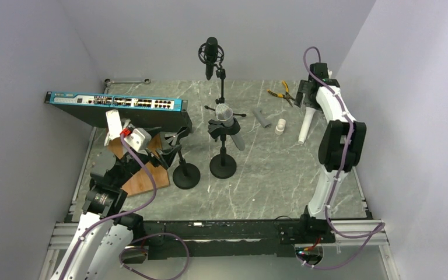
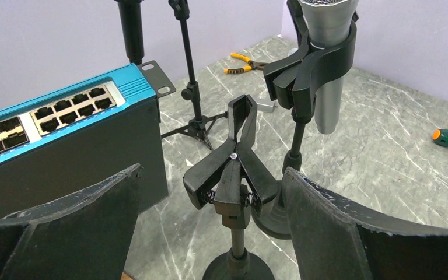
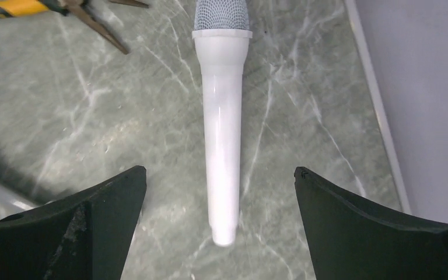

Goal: Remove the microphone from the stand

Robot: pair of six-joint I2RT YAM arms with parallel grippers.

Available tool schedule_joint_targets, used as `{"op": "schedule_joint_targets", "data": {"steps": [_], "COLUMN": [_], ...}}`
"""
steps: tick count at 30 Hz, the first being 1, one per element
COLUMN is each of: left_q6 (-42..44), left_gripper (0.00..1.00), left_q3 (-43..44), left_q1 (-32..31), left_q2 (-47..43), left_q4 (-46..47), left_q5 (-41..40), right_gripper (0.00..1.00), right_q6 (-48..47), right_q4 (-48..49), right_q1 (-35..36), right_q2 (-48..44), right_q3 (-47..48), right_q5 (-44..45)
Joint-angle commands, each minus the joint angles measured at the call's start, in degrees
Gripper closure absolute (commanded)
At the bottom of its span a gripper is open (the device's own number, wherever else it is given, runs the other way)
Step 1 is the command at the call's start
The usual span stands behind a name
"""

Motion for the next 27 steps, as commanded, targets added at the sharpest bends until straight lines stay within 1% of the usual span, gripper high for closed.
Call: {"op": "schedule_joint_targets", "data": {"steps": [1,3,4,5,6,12,18,24,27], "left_q6": [0.22,0.16,0.22,0.28,0.31,0.15,-0.15,-0.13,-1.11], "left_gripper": [0.09,0.08,0.07,0.03,0.01,0.01,0.01,0.01,0.01], "left_q3": [-0.29,-0.01,0.24,0.55,0.66,0.44,1.15,1.69,2.50], "left_q1": [0.15,0.14,0.14,0.15,0.16,0.11,0.09,0.13,0.14], "left_q2": [0.83,1.42,1.71,1.86,1.87,1.07,0.48,-1.42,-2.47], "left_q4": [2.68,2.40,1.97,1.57,1.32,1.69,1.16,0.86,2.28], "left_q5": [1.56,1.67,1.76,1.92,2.02,2.87,3.51,3.54,4.19], "right_gripper": [0.00,0.00,0.00,0.00,0.00,0.00,0.00,0.00,0.00], "right_q6": [0.17,-0.28,-0.41,-0.32,0.01,2.47,3.00,3.17,3.30], "right_q4": [2.29,4.47,5.69,6.62,7.25,8.13,7.22,5.14,3.19], "right_q1": [1.82,3.50,3.87,6.12,7.15,12.20,18.36,24.79,26.32], "right_q2": [-10.38,-14.67,-16.82,-18.80,-20.66,-29.59,-36.52,-42.19,-44.79], "right_q3": [-5.58,-10.09,-12.59,-14.74,-16.79,-24.63,-26.65,-25.96,-25.20], "right_q5": [0.27,-0.91,-1.47,-1.55,-1.64,-3.48,-2.44,0.55,0.79]}}
